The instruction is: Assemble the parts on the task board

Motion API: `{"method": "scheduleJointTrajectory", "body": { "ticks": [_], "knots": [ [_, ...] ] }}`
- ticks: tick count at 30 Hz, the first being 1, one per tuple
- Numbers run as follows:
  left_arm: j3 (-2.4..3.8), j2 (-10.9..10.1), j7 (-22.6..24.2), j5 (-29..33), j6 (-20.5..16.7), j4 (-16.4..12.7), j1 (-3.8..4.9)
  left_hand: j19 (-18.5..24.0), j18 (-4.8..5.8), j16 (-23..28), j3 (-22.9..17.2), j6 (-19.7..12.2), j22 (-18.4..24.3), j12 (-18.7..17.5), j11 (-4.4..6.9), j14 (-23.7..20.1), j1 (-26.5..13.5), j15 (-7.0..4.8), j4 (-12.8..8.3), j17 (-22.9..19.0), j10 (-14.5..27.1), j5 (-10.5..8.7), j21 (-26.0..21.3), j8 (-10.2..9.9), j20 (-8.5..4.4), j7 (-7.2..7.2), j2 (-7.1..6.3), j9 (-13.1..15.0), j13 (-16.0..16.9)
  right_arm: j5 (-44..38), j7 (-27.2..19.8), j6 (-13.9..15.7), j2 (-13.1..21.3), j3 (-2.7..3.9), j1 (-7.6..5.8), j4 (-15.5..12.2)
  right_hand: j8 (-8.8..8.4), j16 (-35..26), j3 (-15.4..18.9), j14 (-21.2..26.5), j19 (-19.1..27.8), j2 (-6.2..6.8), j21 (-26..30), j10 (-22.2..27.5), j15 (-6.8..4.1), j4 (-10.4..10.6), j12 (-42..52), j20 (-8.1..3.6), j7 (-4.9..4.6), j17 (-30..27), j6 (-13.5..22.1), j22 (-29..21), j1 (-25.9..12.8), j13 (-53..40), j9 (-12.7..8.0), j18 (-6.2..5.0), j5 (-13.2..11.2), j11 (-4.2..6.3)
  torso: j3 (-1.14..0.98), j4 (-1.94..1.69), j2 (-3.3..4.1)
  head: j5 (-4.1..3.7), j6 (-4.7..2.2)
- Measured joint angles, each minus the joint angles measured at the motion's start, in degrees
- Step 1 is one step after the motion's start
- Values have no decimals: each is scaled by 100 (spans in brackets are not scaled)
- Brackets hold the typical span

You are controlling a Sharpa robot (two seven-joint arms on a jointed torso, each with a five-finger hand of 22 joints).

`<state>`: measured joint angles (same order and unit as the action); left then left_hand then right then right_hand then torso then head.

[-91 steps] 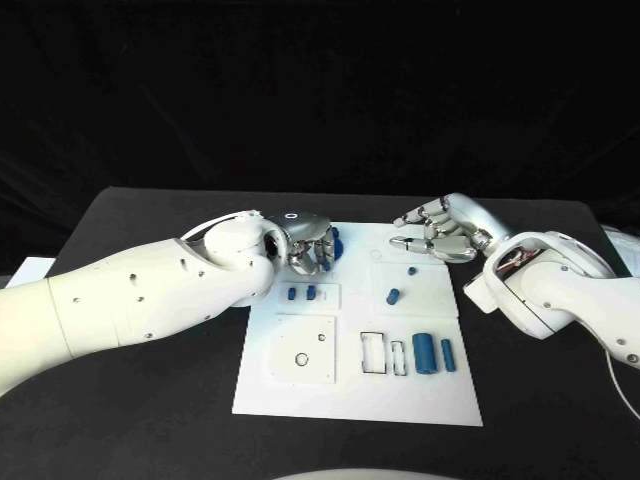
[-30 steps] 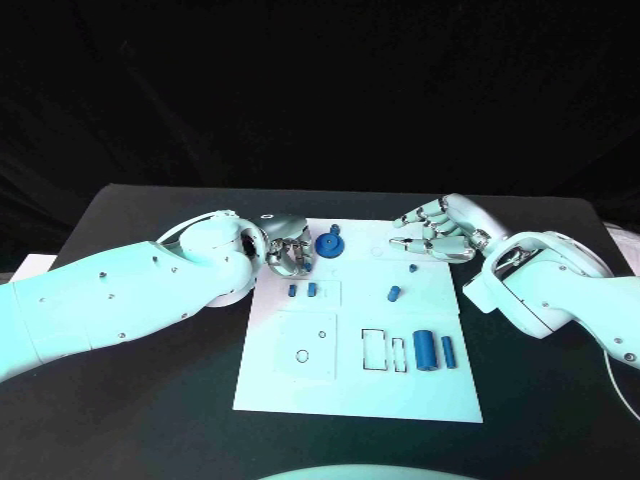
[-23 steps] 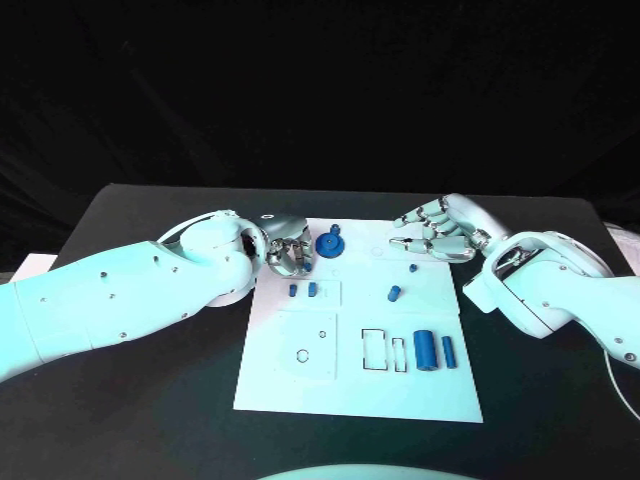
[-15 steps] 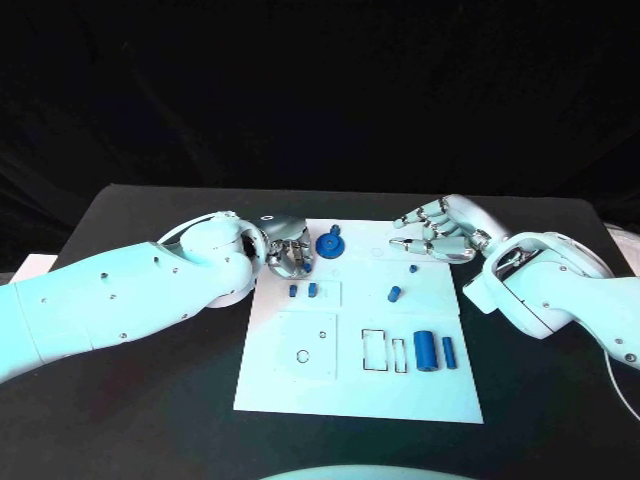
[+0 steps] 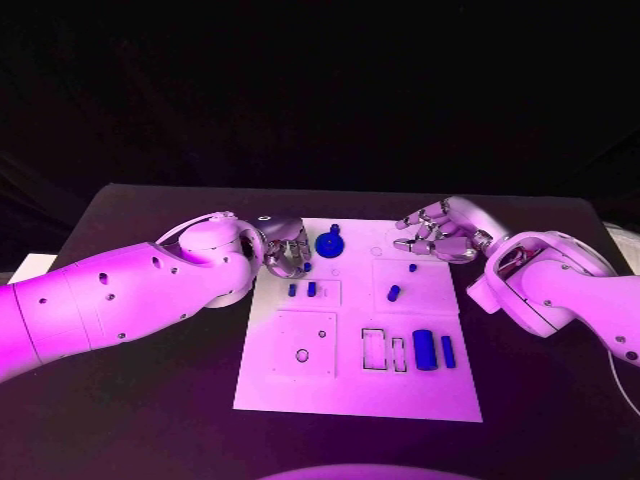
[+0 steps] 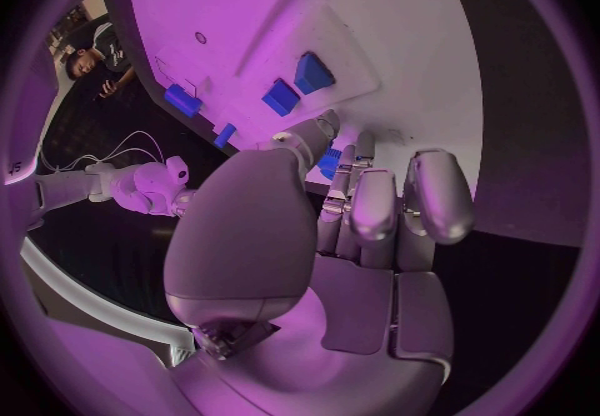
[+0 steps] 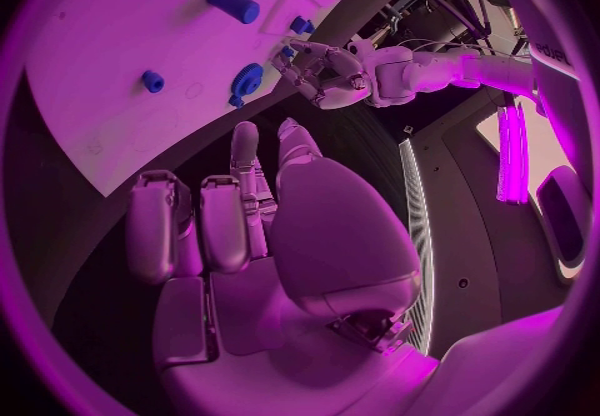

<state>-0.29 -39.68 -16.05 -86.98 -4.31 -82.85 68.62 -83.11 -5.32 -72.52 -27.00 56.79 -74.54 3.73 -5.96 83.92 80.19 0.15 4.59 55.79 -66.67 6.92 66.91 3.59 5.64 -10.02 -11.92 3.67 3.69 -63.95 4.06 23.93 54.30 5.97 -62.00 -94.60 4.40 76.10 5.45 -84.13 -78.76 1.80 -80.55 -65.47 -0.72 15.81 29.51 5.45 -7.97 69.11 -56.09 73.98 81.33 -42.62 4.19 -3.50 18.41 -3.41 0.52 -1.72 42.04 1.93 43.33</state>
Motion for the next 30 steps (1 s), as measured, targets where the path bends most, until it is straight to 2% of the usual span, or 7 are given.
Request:
{"method": "scheduleJointTrajectory", "body": {
  "ticks": [5, 9, 10, 13, 17, 26, 30],
  "knots": [
    [3, -122, -47, 3, -19, -50, 3, 11, 0, 0, 16, -52, 28, 0, -47, 16, 12, 26, -16, -35, 75, 0, -47, 0, 19, -50, -12, 0, -2, -186, 131, -162, 21, 0, 0, 78, 0, -88, -97, 0, 83, -46, 106, 278, 0, -87, -894, 21, -33, -130, -54, -139, 445, 839, 5, 0, -70, -59, 2, 5, -2, -11, 0],
    [5, -304, -77, 100, -65, -112, 4, 66, -1, 25, -4, -50, 136, 0, -48, 2, 61, 39, -35, -180, 76, 0, -241, 0, 73, -49, -1, 6, -4, -601, 297, -309, 73, 0, 1, 119, 43, -99, -409, 0, 103, -53, 121, 312, 0, -230, -1544, 40, -24, -160, -286, -158, 928, 1568, 20, 0, -354, -75, 1, 2, -3, -52, -8],
    [5, -361, -76, 191, -84, -121, 6, 182, -17, 172, -59, -11, 318, 0, -37, -83, 122, 57, -65, -435, 108, 0, -527, 28, 81, -41, 37, 13, -4, -752, 347, -353, 83, 0, 1, 120, 46, -116, -470, 0, 103, -27, 121, 312, 0, -245, -1649, 40, -22, -168, -355, -158, 977, 1700, 20, 0, -416, -74, 1, 2, -5, -65, -11],
    [9, -565, 3, 810, -196, -125, 21, 786, -314, 1013, -298, 108, 1164, 0, -62, -644, 336, 77, -156, -1723, 297, 0, -1898, 50, 81, -42, 91, 18, -4, -1342, 526, -520, 101, 0, 2, 109, 46, -120, -574, 0, 102, 34, 121, 312, 0, -237, -1876, 41, 8, -168, -502, -158, 1038, 2027, 20, 0, -549, -74, 0, 2, -6, -91, -16],
    [5, -793, 417, 2205, -490, -139, 31, 1501, -454, 1785, -480, 157, 1836, 4, -140, -1288, 424, 127, -287, -2649, 516, 0, -3070, 50, 102, -94, 91, 18, -7, -2150, 757, -768, 102, 2, 16, 67, 46, -120, -729, 0, 102, 86, 155, 233, 0, -176, -2147, 41, 73, -204, -627, -181, 1088, 2530, 16, 0, -704, -59, 0, 2, -4, -134, -33],
    [-71, -1189, 2186, 6180, -1147, -488, 30, 1813, -452, 2000, -340, 250, 1890, 408, -81, -1606, 326, 126, -279, -2901, 200, 0, -3252, 103, 140, -102, 190, 32, 57, -3364, 1104, -1202, -42, 1, 56, 87, -29, -143, -1035, 0, 123, 185, 179, 198, 0, -124, -2366, 20, 91, -234, -666, -198, 1097, 3088, -9, 0, -879, -58, 10, -1, 1, -168, -51],
    [-92, -1292, 2712, 7490, -1243, -641, 24, 1813, -452, 2000, -281, 272, 1898, 516, -44, -1585, 295, 103, -303, -2931, 148, 0, -3252, 127, 140, -81, 221, 32, 71, -3583, 1172, -1315, -114, -1, 67, 123, -29, -143, -1157, 29, 154, 184, 179, 175, -29, -111, -2403, -11, 111, -211, -686, -213, 1097, 3233, -11, 0, -901, -57, 18, -9, 4, -176, -57]
  ]
}}
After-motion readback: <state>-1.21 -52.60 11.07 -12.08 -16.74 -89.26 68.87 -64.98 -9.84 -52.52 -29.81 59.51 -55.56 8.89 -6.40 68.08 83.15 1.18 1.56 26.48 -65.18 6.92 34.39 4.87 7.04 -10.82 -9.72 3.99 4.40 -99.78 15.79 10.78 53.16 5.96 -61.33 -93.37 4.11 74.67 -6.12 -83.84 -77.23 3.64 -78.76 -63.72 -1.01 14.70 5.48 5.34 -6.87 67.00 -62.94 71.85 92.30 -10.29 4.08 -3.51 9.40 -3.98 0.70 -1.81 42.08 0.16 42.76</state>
